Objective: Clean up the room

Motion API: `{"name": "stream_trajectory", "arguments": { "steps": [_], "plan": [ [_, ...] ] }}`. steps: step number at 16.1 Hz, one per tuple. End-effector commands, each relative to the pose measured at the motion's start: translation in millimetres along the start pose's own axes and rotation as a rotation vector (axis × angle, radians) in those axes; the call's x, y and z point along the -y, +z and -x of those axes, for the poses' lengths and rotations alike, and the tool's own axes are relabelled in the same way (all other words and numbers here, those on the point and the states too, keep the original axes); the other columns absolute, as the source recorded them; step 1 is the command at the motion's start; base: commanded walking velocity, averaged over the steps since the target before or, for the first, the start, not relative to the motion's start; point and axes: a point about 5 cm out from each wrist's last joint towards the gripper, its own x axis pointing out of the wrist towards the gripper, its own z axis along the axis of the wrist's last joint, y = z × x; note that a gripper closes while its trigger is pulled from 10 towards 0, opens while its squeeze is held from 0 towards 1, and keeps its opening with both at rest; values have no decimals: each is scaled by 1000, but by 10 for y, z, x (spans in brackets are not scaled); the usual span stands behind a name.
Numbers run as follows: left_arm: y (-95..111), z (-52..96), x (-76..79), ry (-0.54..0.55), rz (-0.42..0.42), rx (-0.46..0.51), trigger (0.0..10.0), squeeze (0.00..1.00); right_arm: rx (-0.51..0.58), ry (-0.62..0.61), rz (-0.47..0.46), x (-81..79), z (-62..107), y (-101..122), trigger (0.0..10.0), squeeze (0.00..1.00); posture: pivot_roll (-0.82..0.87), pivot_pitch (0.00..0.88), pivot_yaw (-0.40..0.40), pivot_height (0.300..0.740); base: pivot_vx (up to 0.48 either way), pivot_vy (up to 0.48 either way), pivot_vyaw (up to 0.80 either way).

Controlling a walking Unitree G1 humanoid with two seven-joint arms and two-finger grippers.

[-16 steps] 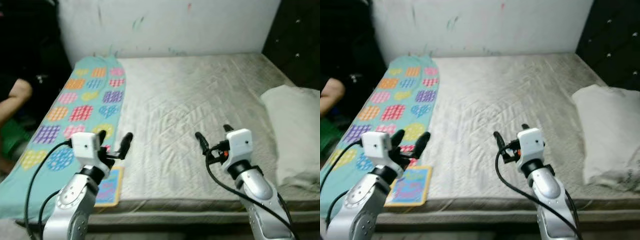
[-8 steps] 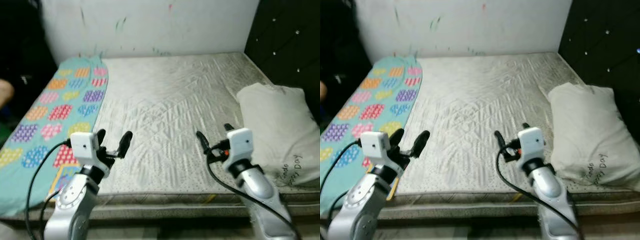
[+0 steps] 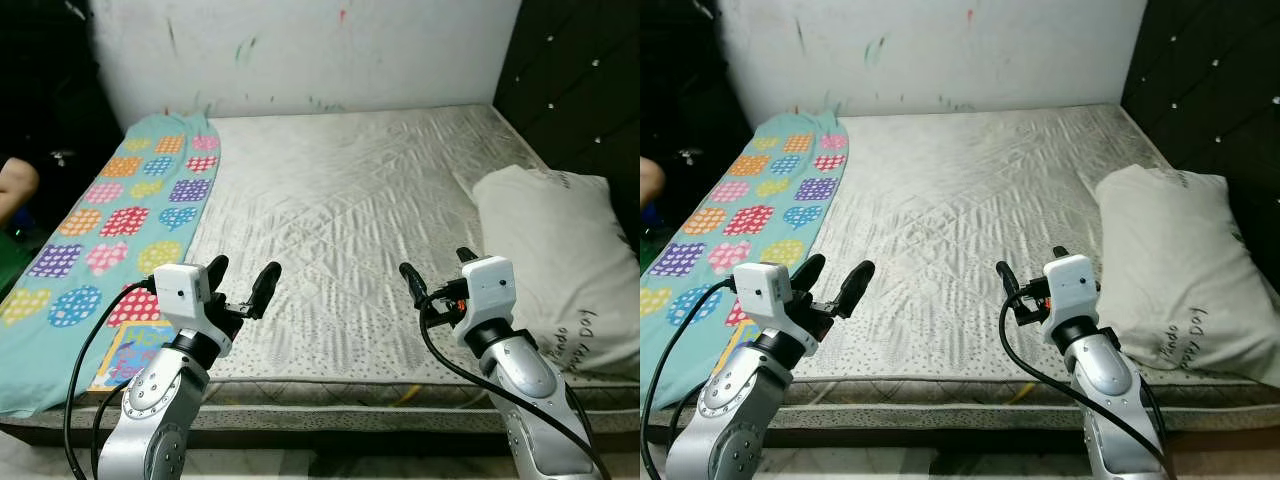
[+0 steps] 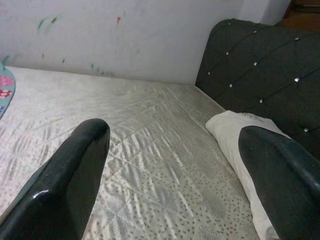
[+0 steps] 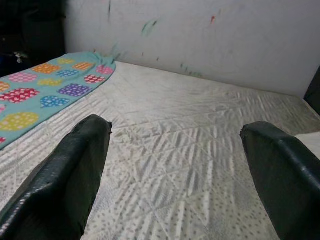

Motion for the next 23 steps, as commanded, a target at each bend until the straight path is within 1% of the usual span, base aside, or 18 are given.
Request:
{"name": "stream_trajectory", "arguments": {
  "steps": [1, 12, 16, 19, 23],
  "plan": [
    [48, 3, -17, -7, -17, 16, 10000, 0, 19, 9, 6, -18, -30, 44, 10000, 0, -109, 0, 67, 740, 281, 0, 0],
    [38, 4, -22, -4, -27, 9, 10000, 0, 26, 5, 4, -21, -31, 45, 10000, 0, -110, 0, 69, 740, 289, 0, 0],
    [7, -24, -87, 85, -18, -8, 10000, 0, 28, 4, 7, -9, -34, 42, 10000, 0, -109, 0, 69, 740, 0, 0, 0],
    [7, -31, -90, 92, -29, -12, 10000, 0, 31, 11, 22, -13, -36, 47, 10000, 0, -111, 0, 68, 740, 0, 0, 0],
    [4, -44, -75, 87, -32, -14, 10000, 0, 30, 11, 24, -14, -36, 46, 10000, 0, -112, 0, 67, 740, 0, 0, 516]
  ]
}}
